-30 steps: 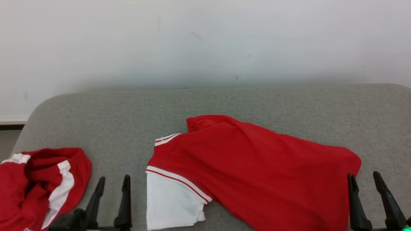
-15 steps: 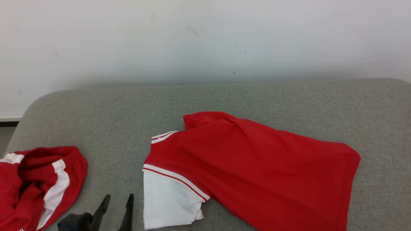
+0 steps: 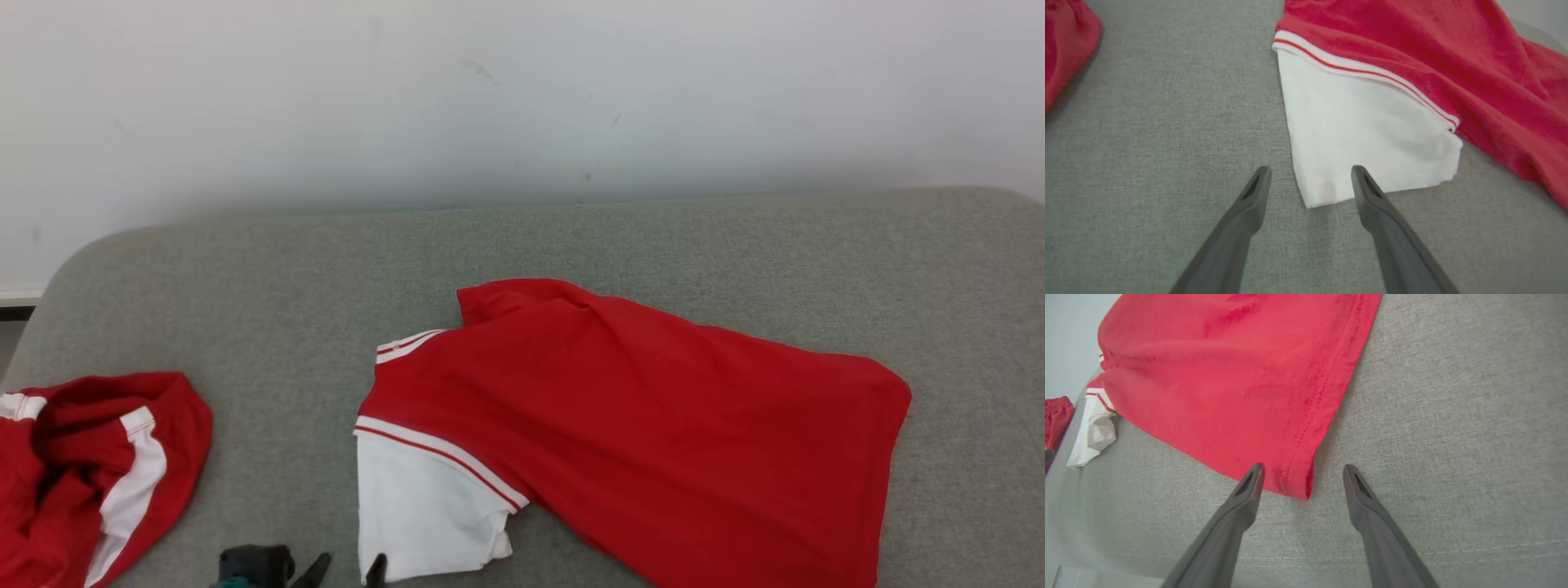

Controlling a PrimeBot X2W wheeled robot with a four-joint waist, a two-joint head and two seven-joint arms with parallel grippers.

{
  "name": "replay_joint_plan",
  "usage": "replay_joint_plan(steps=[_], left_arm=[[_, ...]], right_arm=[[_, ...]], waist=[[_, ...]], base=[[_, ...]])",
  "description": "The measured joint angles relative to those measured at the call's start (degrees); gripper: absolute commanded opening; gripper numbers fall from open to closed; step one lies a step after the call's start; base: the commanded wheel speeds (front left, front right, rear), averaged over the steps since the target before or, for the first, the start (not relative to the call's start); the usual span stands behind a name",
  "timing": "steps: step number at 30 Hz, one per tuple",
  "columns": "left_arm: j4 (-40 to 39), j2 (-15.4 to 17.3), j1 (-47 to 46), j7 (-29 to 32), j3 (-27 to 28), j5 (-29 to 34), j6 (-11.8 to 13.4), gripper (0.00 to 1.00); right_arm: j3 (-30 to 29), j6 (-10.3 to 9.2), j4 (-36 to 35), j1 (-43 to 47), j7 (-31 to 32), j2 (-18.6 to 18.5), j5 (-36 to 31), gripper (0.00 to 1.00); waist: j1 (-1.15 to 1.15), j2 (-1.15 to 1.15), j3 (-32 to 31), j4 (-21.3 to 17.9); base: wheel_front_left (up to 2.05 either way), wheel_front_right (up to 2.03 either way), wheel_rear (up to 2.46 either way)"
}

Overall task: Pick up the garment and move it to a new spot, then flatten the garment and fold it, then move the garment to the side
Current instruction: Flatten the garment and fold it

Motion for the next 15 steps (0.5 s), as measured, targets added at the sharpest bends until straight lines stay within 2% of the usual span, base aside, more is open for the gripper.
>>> replay_joint_plan(steps=[10, 15], left_arm=[[5.9, -1.0, -4.1, 4.1, -1.1, -0.7, 0.7, 1.0], [8.9, -1.1, -6.0, 5.9, -2.9, -1.1, -1.2, 1.0]], right_arm=[[3.6, 0.01, 6.4, -5.1, 0.2, 0.5, -0.1, 1.0], [5.6, 0.01, 8.3, -7.2, 0.5, 0.8, -0.1, 1.0]], waist=[[0.0, 0.0, 0.6, 0.7], [0.0, 0.0, 1.0, 0.6]], base=[[0.0, 0.0, 0.0], [0.0, 0.0, 0.0]])
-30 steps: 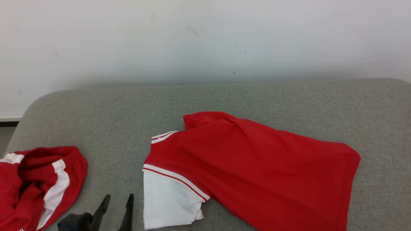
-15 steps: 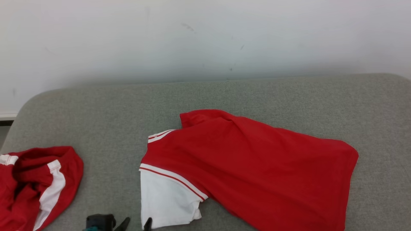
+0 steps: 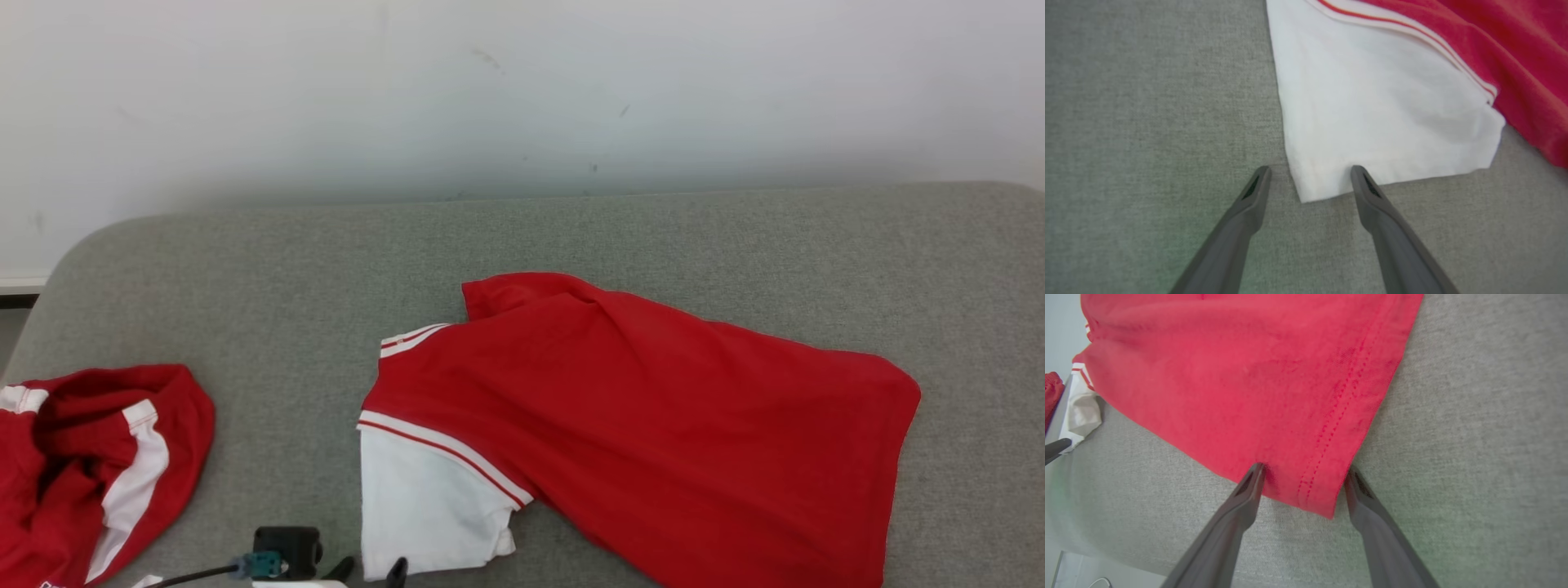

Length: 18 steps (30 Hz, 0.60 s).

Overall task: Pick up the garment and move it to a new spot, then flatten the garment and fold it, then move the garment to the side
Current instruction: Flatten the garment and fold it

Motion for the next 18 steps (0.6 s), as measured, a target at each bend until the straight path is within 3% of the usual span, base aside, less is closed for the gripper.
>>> replay_joint_plan(steps=[1, 2, 3, 4, 5, 6, 9, 18], left_arm=[[0.2, 0.0, -0.1, 0.1, -0.2, -0.2, -0.3, 1.0], [0.3, 0.0, -0.2, 0.0, -0.1, -0.3, -0.3, 0.89], [0.3, -0.1, -0.2, -0.1, -0.1, -0.3, -0.3, 0.58], [0.5, 0.0, -0.3, -0.1, -0.2, -0.3, -0.4, 0.42], [0.5, -0.1, -0.3, -0.1, -0.2, -0.4, -0.5, 0.3], [0.5, -0.2, -0.3, -0.5, -0.2, -0.7, -0.7, 0.0], [0.3, -0.4, -0.3, -0.6, -0.7, -0.8, -1.2, 0.0], [-1.7, 0.1, 0.1, -2.7, -0.3, -1.5, -1.5, 0.0]], right_arm=[[0.3, 0.0, 0.2, -0.2, -0.1, 0.1, 0.0, 1.0], [0.7, 0.0, 0.5, -0.4, -0.2, 0.1, 0.1, 1.0], [1.0, 0.0, 0.6, -0.7, -0.5, 0.1, 0.2, 1.0], [1.3, -0.01, 0.8, -1.0, -0.5, 0.1, 0.4, 0.89], [1.7, -0.01, 0.9, -1.1, -0.7, 0.1, 0.6, 0.64], [2.0, -0.01, 0.9, -1.2, -1.0, 0.1, 0.8, 0.46], [3.2, 0.0, 1.3, -1.4, -1.7, 0.1, 1.4, 0.0], [4.4, 0.0, 0.0, -1.8, -4.7, -1.2, 5.1, 0.0]], waist=[[0.0, 0.0, 0.0, 0.0], [0.0, 0.0, 0.0, -0.1], [0.0, 0.0, 0.0, -0.1], [0.0, 0.0, 0.0, -0.2], [0.0, 0.0, -0.1, -0.2], [0.0, 0.0, -0.2, -0.2], [0.0, 0.0, -0.5, -0.2], [0.0, 0.0, -1.3, -0.1]], base=[[0.0, 0.0, 0.0], [0.0, 0.0, 0.0], [0.0, 0.0, 0.0], [0.0, 0.0, 0.0], [0.0, 0.0, 0.0], [0.0, 0.0, 0.0], [0.0, 0.0, 0.0], [0.0, 0.0, 0.0]])
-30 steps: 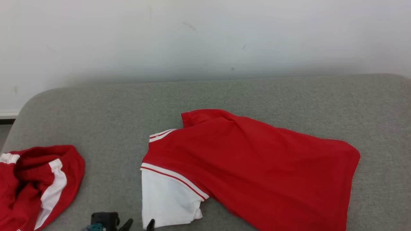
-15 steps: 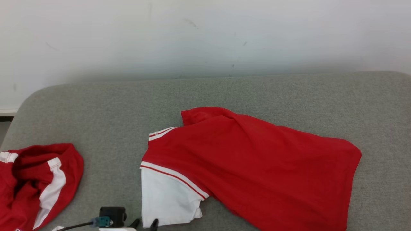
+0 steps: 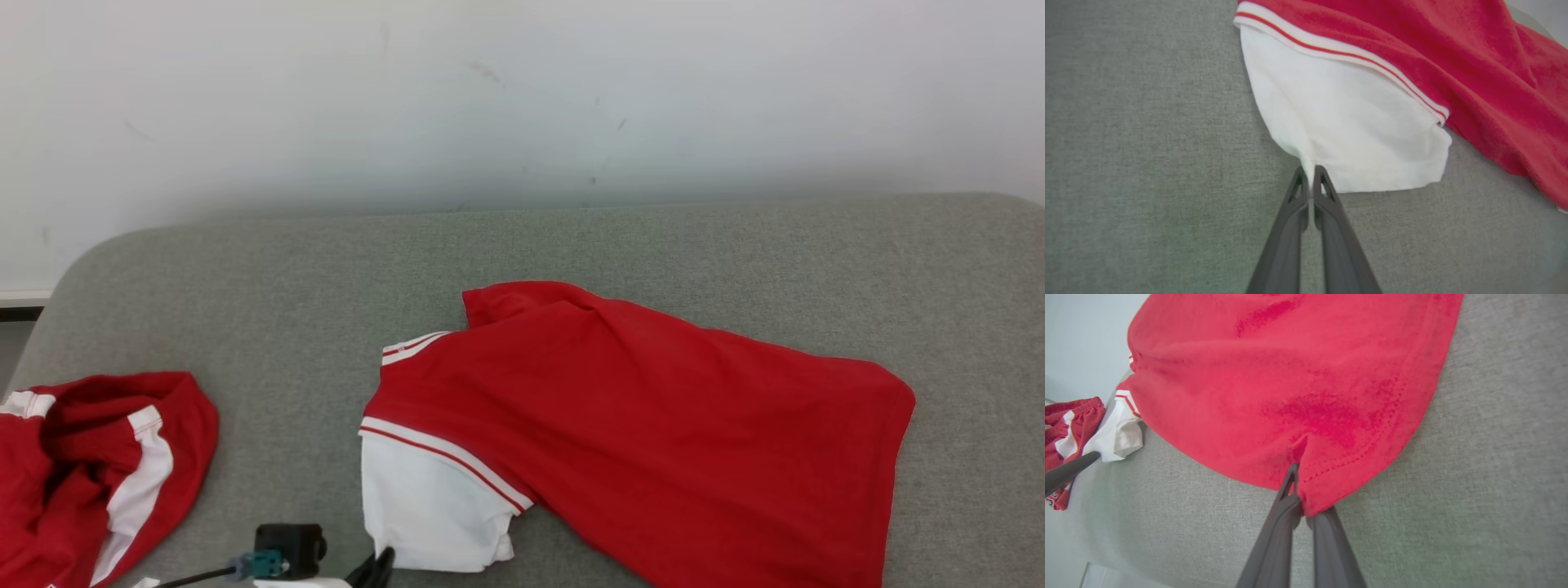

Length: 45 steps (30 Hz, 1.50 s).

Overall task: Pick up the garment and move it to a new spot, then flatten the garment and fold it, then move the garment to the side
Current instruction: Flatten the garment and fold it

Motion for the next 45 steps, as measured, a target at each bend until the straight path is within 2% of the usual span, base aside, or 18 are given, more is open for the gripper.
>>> replay_joint_plan(steps=[9, 13, 18, 23, 28, 35, 41, 45], left_arm=[[-3.8, 1.5, 0.0, -3.3, 1.0, -0.3, -0.4, 0.0], [-6.7, 3.6, -1.7, -3.9, 1.4, 1.0, -0.6, 0.0], [-9.6, 6.4, -6.6, -2.8, 1.8, 1.9, -1.4, 0.0], [-9.6, 8.8, -15.4, -1.9, 2.0, 2.0, -3.3, 0.0], [-3.0, 10.6, -27.0, -3.8, 2.2, 0.6, -5.0, 0.0], [7.6, 10.4, -44.1, -7.2, -0.3, -3.0, -5.7, 0.0], [14.7, 11.5, -57.9, -9.5, -6.5, -4.8, -5.7, 0.0], [18.3, 13.1, -67.0, -10.0, -10.8, -5.9, -5.9, 0.0]], right_arm=[[0.9, -0.01, -6.9, -0.3, -3.4, -2.2, 6.8, 0.0], [0.5, 0.0, -10.3, -2.3, -5.5, -3.8, 9.9, 0.0], [0.4, 0.0, -12.7, -5.3, -6.4, -6.1, 13.1, 0.0], [0.6, 0.0, -12.4, -13.2, -4.8, -8.2, 13.6, 0.0], [1.9, -0.01, -8.0, -25.7, -1.1, -8.8, 15.0, 0.0], [3.2, -0.01, 1.5, -44.9, 1.5, -8.0, 16.2, 0.0], [2.3, -0.01, 10.1, -60.9, 1.0, -6.0, 17.6, 0.0], [2.3, -0.01, 13.4, -70.5, 1.2, -5.0, 18.3, 0.0]], waist=[[0.0, 0.0, -0.1, -0.1], [0.0, 0.0, 0.2, -0.3], [0.0, 0.0, 1.1, 0.0], [0.0, 0.0, 3.2, 0.0], [0.01, 0.0, 6.3, -0.3], [0.01, 0.0, 11.5, -1.0], [0.01, 0.0, 16.5, -1.1], [0.02, 0.0, 19.9, -0.9]], base=[[0.0, 0.0, 0.0], [0.0, 0.0, 0.0], [0.0, 0.0, 0.0], [0.0, 0.0, 0.0], [0.0, 0.0, 0.0], [0.0, 0.0, 0.0], [0.0, 0.0, 0.0], [0.0, 0.0, 0.0]])
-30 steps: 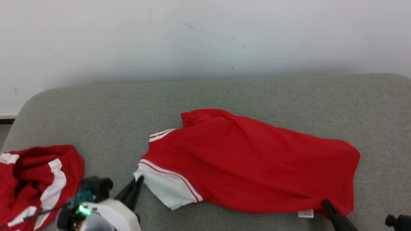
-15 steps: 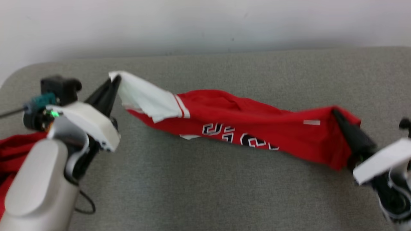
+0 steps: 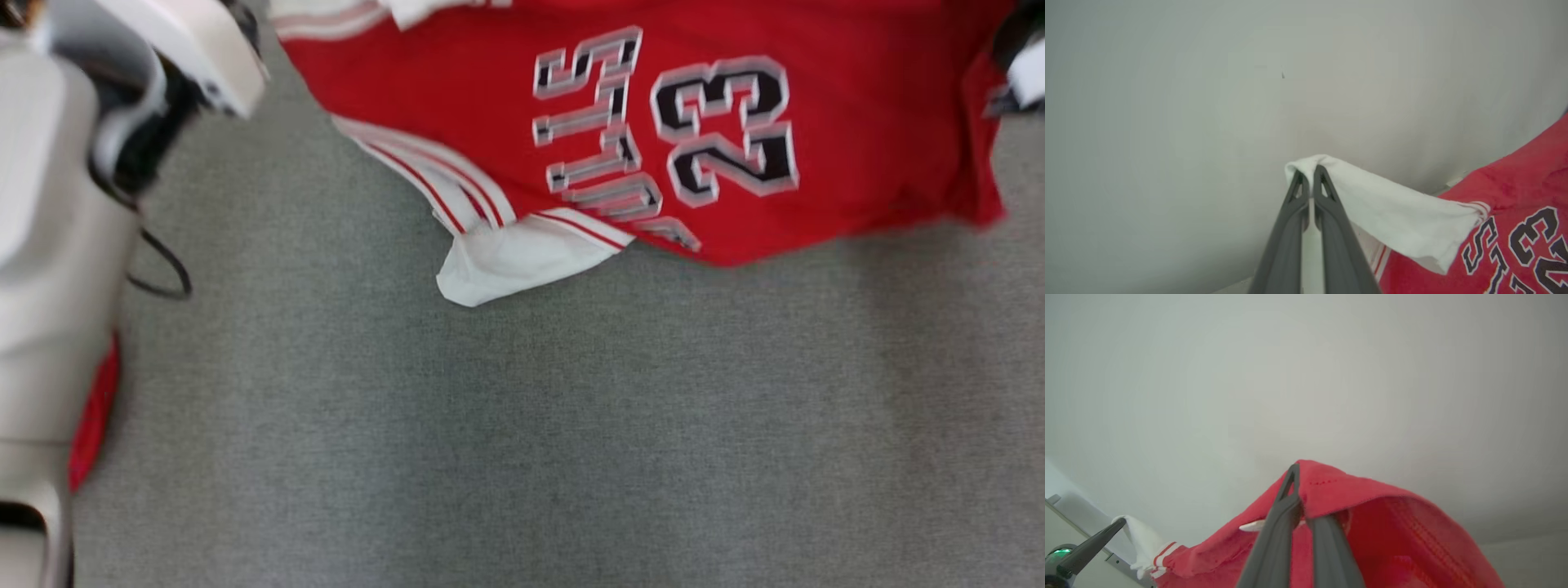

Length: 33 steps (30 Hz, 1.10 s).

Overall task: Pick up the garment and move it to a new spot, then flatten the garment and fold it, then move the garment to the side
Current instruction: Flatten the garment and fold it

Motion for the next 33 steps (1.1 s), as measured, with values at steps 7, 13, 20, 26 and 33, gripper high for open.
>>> replay_joint_plan(steps=[7, 13, 20, 26, 33], left_arm=[[8.0, 0.6, -11.9, -4.3, -2.7, -2.1, 0.0, 0.0], [13.2, -0.3, -21.6, -7.6, -3.6, -3.5, 0.0, 0.0], [16.7, -1.2, -31.8, -9.0, -5.9, -4.4, 0.0, 0.0], [18.5, -2.2, -37.2, -9.0, -9.4, -6.1, 0.0, 0.0], [19.7, -1.5, -41.7, -10.2, -10.9, -9.4, 0.0, 0.0]], right_arm=[[1.4, 0.0, 6.8, -13.3, -3.0, 0.6, -2.5, 0.0], [2.3, 0.01, 10.5, -21.9, -5.0, 0.8, -2.4, 0.0], [3.4, 0.01, 13.1, -29.6, -6.7, 0.5, -1.8, 0.0], [4.3, 0.01, 14.9, -32.3, -7.7, -0.8, -0.8, 0.0], [4.9, 0.01, 15.3, -35.5, -10.1, -1.3, 1.0, 0.0]], waist=[[0.02, 0.0, 4.0, 0.4], [0.01, 0.0, 4.3, 0.8], [0.0, 0.0, 4.9, 0.9], [-0.01, 0.0, 4.4, 1.8], [-0.01, 0.0, 4.9, 2.2]], base=[[0.0, 0.0, 0.0], [0.0, 0.0, 0.0], [0.0, 0.0, 0.0], [0.0, 0.0, 0.0], [0.0, 0.0, 0.0]])
